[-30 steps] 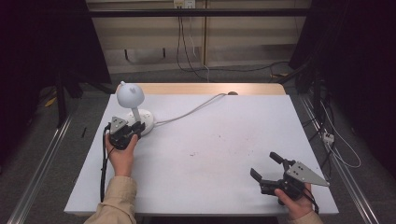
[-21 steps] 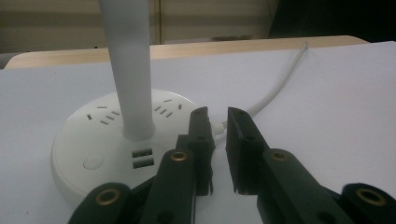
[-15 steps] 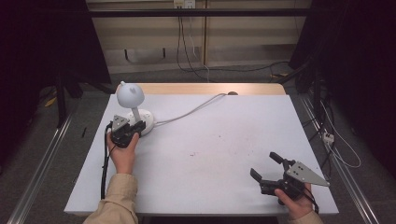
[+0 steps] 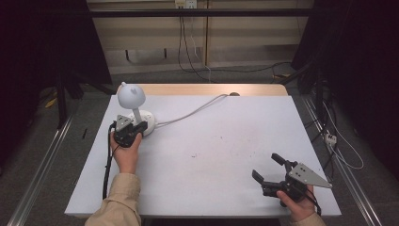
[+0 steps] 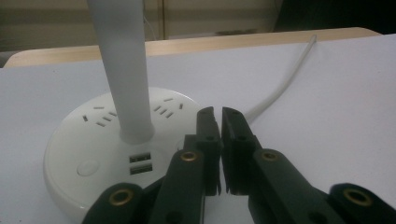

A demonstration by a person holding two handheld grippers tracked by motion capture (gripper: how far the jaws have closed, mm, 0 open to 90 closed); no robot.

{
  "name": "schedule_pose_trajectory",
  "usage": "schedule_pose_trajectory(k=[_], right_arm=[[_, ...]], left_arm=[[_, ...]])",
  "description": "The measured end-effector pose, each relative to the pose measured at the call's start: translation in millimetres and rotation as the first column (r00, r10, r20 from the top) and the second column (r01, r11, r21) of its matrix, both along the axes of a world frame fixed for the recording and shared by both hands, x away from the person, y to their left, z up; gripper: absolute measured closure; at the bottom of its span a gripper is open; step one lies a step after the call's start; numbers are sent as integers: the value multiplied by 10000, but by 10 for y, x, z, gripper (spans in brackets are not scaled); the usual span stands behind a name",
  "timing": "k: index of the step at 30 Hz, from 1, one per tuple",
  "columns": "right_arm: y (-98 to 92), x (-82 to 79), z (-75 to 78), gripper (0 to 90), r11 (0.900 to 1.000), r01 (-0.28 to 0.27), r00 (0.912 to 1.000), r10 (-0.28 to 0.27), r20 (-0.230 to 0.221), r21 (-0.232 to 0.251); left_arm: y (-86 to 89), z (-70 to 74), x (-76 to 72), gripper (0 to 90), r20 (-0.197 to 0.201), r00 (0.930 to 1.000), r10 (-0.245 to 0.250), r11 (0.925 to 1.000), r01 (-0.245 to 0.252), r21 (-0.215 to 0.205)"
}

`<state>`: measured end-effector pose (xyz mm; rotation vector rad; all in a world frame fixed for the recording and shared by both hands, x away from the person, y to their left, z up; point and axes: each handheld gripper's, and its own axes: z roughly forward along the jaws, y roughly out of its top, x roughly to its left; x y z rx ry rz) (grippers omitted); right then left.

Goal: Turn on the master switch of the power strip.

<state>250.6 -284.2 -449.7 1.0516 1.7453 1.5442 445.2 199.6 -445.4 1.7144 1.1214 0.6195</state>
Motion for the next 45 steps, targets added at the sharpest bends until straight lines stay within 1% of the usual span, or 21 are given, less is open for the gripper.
schedule_pose_trajectory(k=[1,5,6,7,11,17,20,27,32,33,35,44,45], right_arm=[[0,0,0,44,10000,0,10000,0,0,0],[1,0,-1,45,10000,-19,10000,19,-13,7],[1,-1,0,45,10000,-15,10000,15,-13,5],[-1,1,-1,45,10000,-23,10000,23,0,3],[-3,1,0,45,10000,-17,10000,17,12,2],[-1,2,1,45,10000,-31,10000,31,30,-1],[0,3,1,45,10000,-20,10000,20,31,7],[5,1,3,45,10000,-41,10000,41,38,2],[4,2,3,45,10000,-33,10000,33,44,-3],[3,2,3,45,10000,-44,10000,43,35,6],[4,2,3,45,10000,-47,10000,47,37,2],[-1,4,3,45,10000,-55,10000,55,51,9],[-1,5,3,45,10000,-45,10000,45,42,22]], left_arm=[[-6,-6,4,866,16,10000,30,10000,-30,-55],[-6,-15,12,894,-44,10000,36,10000,-36,51],[-8,-18,13,900,-66,10000,60,9999,-59,132],[-8,-22,14,900,-42,9999,138,9998,-137,153],[-7,-25,21,900,-77,9998,165,9997,-164,165],[-10,-45,32,900,-120,9993,354,9991,-351,245],[-2,-59,44,900,-123,9991,408,9984,-402,393],[1,-98,75,900,-169,9985,518,9974,-508,515],[-13,-118,91,900,-169,9980,615,9969,-606,502],[-17,-124,95,900,-166,9978,643,9970,-635,447],[-30,-122,107,900,-167,9978,634,9965,-624,549],[-57,-112,139,900,-148,9972,734,9956,-724,596],[-55,-123,144,900,-206,9967,782,9952,-768,601]])
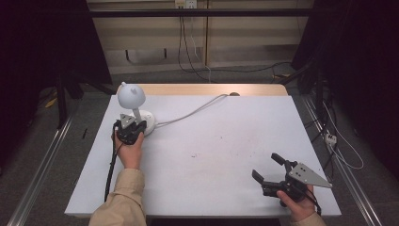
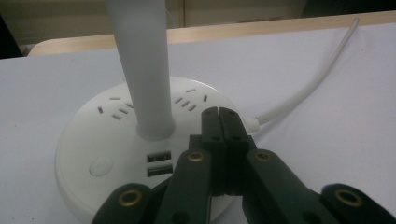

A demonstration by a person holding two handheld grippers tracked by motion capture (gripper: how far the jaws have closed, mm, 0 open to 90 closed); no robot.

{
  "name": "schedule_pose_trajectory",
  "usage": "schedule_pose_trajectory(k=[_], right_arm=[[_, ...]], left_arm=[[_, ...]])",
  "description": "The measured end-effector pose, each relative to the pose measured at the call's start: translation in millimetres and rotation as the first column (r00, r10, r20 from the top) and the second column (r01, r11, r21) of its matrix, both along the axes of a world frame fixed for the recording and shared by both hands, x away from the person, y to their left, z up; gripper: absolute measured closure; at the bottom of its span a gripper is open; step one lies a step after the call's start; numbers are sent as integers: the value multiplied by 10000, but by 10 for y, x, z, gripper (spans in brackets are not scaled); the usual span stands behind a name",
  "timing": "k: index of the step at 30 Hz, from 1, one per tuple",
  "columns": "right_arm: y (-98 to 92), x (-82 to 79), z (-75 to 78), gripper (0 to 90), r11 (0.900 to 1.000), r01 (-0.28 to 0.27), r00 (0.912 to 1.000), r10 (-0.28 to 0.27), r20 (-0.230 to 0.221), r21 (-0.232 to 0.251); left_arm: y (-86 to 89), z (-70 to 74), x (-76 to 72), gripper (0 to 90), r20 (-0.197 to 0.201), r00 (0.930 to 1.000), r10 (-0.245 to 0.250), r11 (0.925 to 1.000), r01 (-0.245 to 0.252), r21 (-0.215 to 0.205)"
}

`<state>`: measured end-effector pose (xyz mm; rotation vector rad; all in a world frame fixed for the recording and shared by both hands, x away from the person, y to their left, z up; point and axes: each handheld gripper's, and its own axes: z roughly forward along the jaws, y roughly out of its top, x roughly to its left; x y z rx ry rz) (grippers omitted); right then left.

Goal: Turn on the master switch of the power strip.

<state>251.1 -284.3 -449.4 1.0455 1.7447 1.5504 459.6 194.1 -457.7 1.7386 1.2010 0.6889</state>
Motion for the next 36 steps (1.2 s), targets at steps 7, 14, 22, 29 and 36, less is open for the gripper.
schedule_pose_trajectory(k=[7,14,22,29,36], right_arm=[[1,-2,2,46,10000,-1,10000,1,-16,20],[0,-1,1,46,10000,-19,10000,19,-7,3],[8,-3,1,46,10000,-51,10000,51,-7,-2],[2,-2,-1,46,10000,-50,10000,50,2,25],[10,-4,-4,46,9999,-110,9999,110,-41,27]], left_arm=[[-1,-14,11,900,-10,10000,54,10000,-53,82],[8,-16,13,900,7,10000,-5,9999,5,156],[-3,-27,21,900,36,10000,-60,9999,59,120],[0,-38,31,900,63,10000,-72,9999,71,142],[-16,-40,33,900,62,10000,1,9996,-3,268]])
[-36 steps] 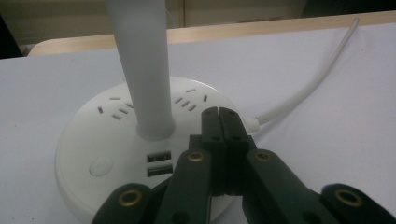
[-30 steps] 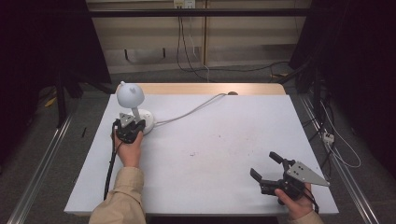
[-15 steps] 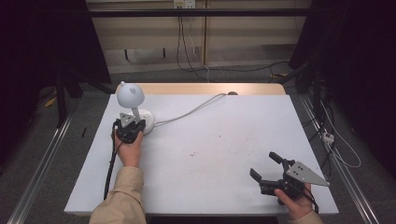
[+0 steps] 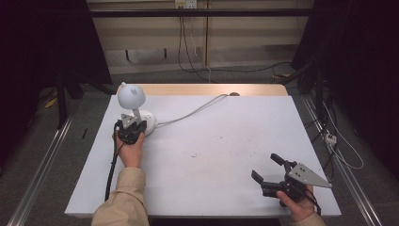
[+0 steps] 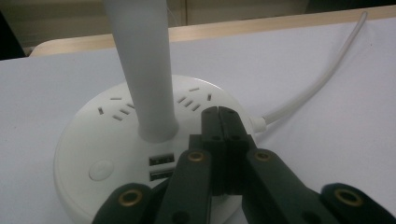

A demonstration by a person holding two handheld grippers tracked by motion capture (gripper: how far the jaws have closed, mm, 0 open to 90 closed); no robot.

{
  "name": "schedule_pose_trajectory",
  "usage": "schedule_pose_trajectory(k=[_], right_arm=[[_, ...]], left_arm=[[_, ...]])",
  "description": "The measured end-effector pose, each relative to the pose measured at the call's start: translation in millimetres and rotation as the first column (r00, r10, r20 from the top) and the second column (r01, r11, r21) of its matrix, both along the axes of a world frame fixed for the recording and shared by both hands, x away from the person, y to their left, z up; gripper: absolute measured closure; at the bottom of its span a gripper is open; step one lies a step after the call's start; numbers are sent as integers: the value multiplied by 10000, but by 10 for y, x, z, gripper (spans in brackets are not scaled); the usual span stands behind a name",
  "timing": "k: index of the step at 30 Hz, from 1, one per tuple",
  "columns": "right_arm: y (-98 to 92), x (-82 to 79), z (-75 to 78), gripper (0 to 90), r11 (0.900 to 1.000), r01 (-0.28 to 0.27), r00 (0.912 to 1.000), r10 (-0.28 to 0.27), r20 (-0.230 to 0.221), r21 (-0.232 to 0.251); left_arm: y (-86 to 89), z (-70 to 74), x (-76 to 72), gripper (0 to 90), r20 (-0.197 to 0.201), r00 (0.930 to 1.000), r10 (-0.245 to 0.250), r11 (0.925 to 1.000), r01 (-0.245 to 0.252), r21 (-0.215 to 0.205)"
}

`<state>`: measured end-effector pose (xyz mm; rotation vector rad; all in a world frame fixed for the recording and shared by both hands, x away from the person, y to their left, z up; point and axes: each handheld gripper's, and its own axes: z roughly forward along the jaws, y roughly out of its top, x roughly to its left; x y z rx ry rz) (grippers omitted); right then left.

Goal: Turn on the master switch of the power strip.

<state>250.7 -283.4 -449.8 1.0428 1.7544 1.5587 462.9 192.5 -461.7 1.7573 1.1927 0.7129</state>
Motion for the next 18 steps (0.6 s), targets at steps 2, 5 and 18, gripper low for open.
schedule_pose_trajectory(k=[2,5,18], right_arm=[[4,2,0,46,10000,4,10000,-4,-8,33],[6,2,0,46,10000,0,10000,0,-20,45],[1,2,-1,47,10000,-31,10000,31,-24,40]], left_arm=[[3,1,3,900,-23,10000,0,10000,0,8],[-7,-2,0,900,-19,10000,47,10000,-47,29],[-45,-9,-2,900,7,9997,229,9997,-229,41]])
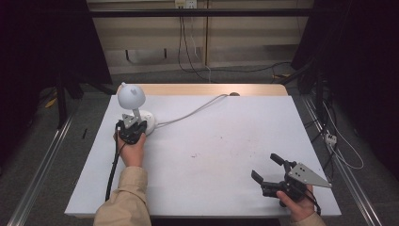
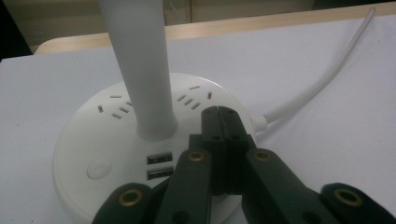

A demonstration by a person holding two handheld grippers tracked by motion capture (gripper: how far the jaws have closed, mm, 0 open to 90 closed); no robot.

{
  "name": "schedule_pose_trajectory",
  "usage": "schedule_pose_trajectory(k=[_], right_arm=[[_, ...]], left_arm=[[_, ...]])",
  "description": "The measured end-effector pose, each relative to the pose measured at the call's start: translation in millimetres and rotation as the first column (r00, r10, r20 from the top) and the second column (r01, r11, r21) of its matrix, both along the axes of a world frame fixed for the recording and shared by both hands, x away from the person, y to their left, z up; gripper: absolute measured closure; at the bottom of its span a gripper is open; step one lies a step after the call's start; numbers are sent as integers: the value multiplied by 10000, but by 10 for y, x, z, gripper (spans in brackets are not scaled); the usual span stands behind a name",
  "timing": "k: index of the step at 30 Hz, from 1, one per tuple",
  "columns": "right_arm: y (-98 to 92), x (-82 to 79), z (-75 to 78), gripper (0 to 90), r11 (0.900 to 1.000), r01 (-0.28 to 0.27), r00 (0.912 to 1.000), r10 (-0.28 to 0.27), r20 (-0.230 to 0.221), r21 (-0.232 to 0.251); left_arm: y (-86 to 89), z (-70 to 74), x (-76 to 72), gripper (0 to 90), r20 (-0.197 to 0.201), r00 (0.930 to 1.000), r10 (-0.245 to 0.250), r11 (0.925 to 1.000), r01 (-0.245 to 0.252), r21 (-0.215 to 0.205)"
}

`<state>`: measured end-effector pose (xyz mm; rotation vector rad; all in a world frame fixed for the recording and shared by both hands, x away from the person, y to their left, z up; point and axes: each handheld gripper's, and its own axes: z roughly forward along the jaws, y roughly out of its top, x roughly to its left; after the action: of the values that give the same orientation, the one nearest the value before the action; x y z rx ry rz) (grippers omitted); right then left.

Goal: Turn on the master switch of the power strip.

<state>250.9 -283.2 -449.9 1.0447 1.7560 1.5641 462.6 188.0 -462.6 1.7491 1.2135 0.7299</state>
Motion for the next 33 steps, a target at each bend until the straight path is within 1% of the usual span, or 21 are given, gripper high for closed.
schedule_pose_trajectory(k=[3,5,7,9,11,12,13,17,18,21,23,25,26,27,30,32,33], right_arm=[[2,-1,2,47,10000,-6,10000,5,33,21],[2,-2,3,47,10000,-7,10000,7,33,26],[3,-3,3,47,10000,-10,10000,10,18,20],[11,-2,2,47,10000,-5,10000,5,4,42],[12,-1,3,48,10000,-30,10000,30,-1,65],[12,-1,3,48,10000,-30,10000,30,-1,65],[14,-2,3,48,10000,-13,10000,13,4,62],[9,-4,6,48,10000,-37,10000,37,26,12],[9,-6,7,48,10000,-60,10000,60,35,19],[12,-11,11,48,10000,-45,10000,44,23,20],[14,-8,13,48,10000,-43,10000,43,58,15],[14,-8,14,48,10000,-46,10000,46,67,16],[11,-6,14,48,10000,-53,10000,53,71,18],[8,-5,12,48,10000,-30,10000,30,57,30],[4,2,6,48,10000,-18,10000,17,56,45],[2,5,3,48,10000,-9,10000,9,21,43],[-2,7,3,47,10000,45,10000,-45,20,6]], left_arm=[[-16,5,-5,900,-38,10000,51,9997,-50,236],[-15,6,-3,900,-97,9999,101,9998,-99,172],[-13,10,0,900,-147,9999,82,9998,-80,194],[-25,22,4,900,-205,9998,69,9991,-60,425],[-26,30,12,900,-319,9994,142,9995,-133,293],[-37,45,17,900,-407,9991,149,9987,-128,503],[-47,51,19,900,-430,9989,160,9983,-136,565],[-33,49,26,900,-516,9985,206,9994,-191,295],[-28,50,28,900,-558,9982,238,9996,-230,150],[-51,56,31,900,-658,9975,249,9989,-222,419],[-58,58,28,900,-680,9972,316,9987,-288,425],[-73,50,22,900,-542,9979,341,9986,-318,433],[-58,54,28,900,-681,9976,157,9999,-153,55],[-50,53,27,900,-655,9978,129,9999,-136,-102],[-54,58,24,900,-577,9983,95,10000,-96,-18],[-55,68,15,900,-416,9986,321,9994,-328,-147],[-63,59,19,900,-392,9992,70,9998,-78,-193]])
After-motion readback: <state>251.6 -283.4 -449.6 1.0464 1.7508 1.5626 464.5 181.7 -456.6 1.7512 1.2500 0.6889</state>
